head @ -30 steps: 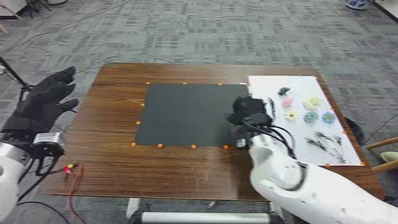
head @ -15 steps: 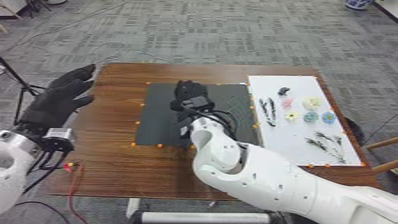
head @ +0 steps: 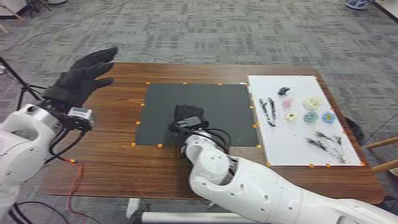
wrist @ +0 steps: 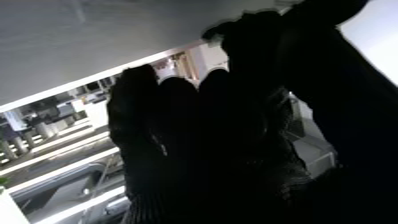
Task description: Arrange flowers
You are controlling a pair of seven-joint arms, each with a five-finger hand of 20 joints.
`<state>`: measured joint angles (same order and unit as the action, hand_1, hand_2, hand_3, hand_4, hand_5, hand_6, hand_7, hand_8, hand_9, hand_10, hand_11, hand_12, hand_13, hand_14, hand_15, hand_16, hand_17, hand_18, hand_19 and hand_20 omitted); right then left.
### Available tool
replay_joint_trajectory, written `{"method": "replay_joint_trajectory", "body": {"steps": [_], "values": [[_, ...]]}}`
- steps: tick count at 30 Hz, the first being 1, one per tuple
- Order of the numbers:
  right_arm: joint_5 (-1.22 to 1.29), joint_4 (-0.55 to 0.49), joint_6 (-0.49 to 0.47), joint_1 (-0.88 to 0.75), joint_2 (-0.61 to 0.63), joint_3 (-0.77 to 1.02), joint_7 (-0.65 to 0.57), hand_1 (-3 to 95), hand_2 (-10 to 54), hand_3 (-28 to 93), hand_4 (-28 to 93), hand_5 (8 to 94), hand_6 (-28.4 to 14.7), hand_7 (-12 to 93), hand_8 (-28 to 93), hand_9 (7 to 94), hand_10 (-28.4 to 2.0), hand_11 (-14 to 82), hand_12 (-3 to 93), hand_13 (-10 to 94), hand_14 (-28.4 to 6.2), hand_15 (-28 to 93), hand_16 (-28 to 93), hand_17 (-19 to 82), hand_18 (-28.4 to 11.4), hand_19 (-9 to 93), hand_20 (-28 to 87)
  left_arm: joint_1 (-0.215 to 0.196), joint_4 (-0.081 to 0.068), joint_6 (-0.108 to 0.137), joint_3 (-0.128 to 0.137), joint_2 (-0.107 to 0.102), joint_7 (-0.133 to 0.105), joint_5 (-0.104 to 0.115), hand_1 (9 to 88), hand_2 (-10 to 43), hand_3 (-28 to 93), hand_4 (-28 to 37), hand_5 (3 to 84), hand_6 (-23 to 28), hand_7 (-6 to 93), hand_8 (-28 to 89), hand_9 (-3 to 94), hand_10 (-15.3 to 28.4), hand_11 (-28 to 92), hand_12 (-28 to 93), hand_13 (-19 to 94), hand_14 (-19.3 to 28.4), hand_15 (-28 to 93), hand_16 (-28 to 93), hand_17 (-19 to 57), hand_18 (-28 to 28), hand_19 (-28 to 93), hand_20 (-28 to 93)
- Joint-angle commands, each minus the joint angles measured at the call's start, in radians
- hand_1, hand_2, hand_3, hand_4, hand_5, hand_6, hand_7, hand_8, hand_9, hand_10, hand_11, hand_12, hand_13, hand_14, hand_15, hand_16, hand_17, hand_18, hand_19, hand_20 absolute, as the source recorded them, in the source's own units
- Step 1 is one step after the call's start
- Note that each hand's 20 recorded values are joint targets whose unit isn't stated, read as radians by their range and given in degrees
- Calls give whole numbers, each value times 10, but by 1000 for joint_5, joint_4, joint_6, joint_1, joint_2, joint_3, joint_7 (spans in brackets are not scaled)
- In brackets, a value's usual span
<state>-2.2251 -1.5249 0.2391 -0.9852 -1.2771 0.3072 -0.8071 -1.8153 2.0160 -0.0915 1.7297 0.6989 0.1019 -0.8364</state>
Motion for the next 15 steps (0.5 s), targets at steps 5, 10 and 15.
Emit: {"method": "replay_joint_trajectory", "body": {"steps": [5,10,15], "values": [[-17,27,-5,-11,-53,-4,-16,387,-95,867,-158,772,-22,594,272,813,-107,682,623,707,-123,841,425,304,-231,838,461,-279,-2,54,180,30,5,44,276,-95,634,-283,152,7,188,-96,86,61,58,229,-5,76,210,10,-174,166,319,90],[-21,35,-5,-2,-61,-16,-28,389,-95,867,-164,772,-21,590,271,812,-107,680,621,708,-123,840,423,304,-231,839,459,-316,-23,91,212,30,0,65,278,-95,631,-283,153,-2,197,-102,92,46,62,232,-2,70,207,12,-169,159,313,93],[-30,44,-24,1,-67,-24,-42,391,-95,866,-165,772,-20,587,270,813,-107,679,620,709,-123,840,422,304,-232,840,459,-292,-26,91,211,21,-7,57,282,-95,626,-283,153,-5,203,-107,93,44,63,229,-2,69,206,13,-168,157,308,96]]}}
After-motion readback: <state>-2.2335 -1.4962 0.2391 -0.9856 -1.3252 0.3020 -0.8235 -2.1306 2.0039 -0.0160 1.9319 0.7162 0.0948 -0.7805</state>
